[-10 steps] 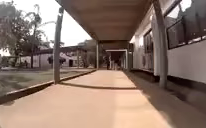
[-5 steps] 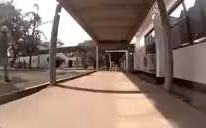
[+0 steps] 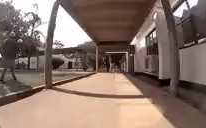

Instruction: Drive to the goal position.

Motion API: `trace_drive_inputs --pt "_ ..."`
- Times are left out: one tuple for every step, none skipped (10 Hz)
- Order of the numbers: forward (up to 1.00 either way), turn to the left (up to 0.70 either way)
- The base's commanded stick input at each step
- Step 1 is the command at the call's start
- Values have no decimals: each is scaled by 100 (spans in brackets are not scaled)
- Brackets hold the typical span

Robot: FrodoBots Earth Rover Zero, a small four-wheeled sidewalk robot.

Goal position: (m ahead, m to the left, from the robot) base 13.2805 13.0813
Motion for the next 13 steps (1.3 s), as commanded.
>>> trace_drive_inputs --pt "50 0" --pt "50 0" --pt "50 0" --pt "50 0" --pt "50 0" --pt "50 -5" --pt "50 -31" --pt "50 -43" --pt "50 -19" --pt "50 0" --pt "50 0" --pt "50 0" --pt "50 0"
